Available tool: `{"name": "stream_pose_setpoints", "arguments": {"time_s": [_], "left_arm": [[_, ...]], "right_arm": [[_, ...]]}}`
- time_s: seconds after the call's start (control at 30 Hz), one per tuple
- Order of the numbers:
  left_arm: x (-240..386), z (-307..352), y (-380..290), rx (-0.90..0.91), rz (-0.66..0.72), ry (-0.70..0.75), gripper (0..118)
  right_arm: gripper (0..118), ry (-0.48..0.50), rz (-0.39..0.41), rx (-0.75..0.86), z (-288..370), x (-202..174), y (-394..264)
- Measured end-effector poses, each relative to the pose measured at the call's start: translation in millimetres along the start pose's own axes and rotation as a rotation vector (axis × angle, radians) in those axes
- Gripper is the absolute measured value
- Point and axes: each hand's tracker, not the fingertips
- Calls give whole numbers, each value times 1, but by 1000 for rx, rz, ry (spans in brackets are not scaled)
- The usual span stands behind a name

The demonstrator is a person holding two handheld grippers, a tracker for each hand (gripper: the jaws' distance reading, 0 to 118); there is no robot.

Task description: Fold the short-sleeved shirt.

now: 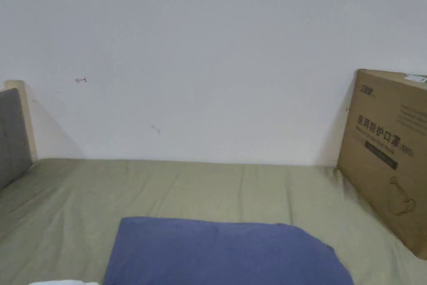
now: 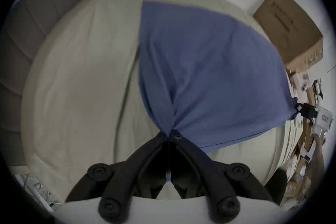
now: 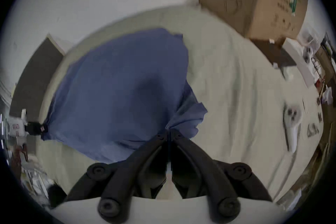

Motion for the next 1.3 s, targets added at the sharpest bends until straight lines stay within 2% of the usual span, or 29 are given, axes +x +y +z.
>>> {"name": "stream_pose_setpoints", "arguments": {"time_s": [0.07,0.17,0.43,0.53,0.6,0.73,0.83,0.87,0.9,0.93,0.97,1.0,1.03,1.17,1.23,1.3], "left_arm": [[-8,5,-27,-20,-24,-19,1],[-8,31,-67,-34,-100,-24,1],[-22,89,-155,-40,-28,-99,1],[-12,111,-178,19,-23,-96,1],[-12,122,-183,86,34,-108,1],[-13,127,-180,163,114,-148,1],[-9,119,-169,166,138,-150,2],[-5,116,-166,173,136,-152,6],[-2,114,-163,179,137,-145,17],[1,113,-161,184,140,-137,37],[2,113,-159,186,140,-130,72],[4,113,-157,185,140,-129,93],[6,115,-157,187,140,-128,100],[14,135,-155,260,149,-158,99],[23,150,-153,340,137,-146,99],[35,166,-151,480,75,-84,99]], "right_arm": [[2,30,51,-39,14,11,-33],[2,70,45,-47,51,19,-76],[2,82,99,-46,131,25,-151],[2,92,65,-36,141,26,-165],[2,103,38,-38,142,25,-170],[2,81,36,-11,132,18,-168],[2,68,-22,2,116,14,-157],[6,57,-40,5,112,12,-153],[19,50,-51,19,110,9,-151],[44,46,-60,35,107,9,-147],[87,38,-69,46,107,6,-144],[106,32,-79,47,107,3,-142],[108,19,-86,53,109,0,-140],[108,31,-89,107,127,-14,-129],[108,26,-54,150,139,-26,-121],[108,18,14,209,150,-43,-110]]}}
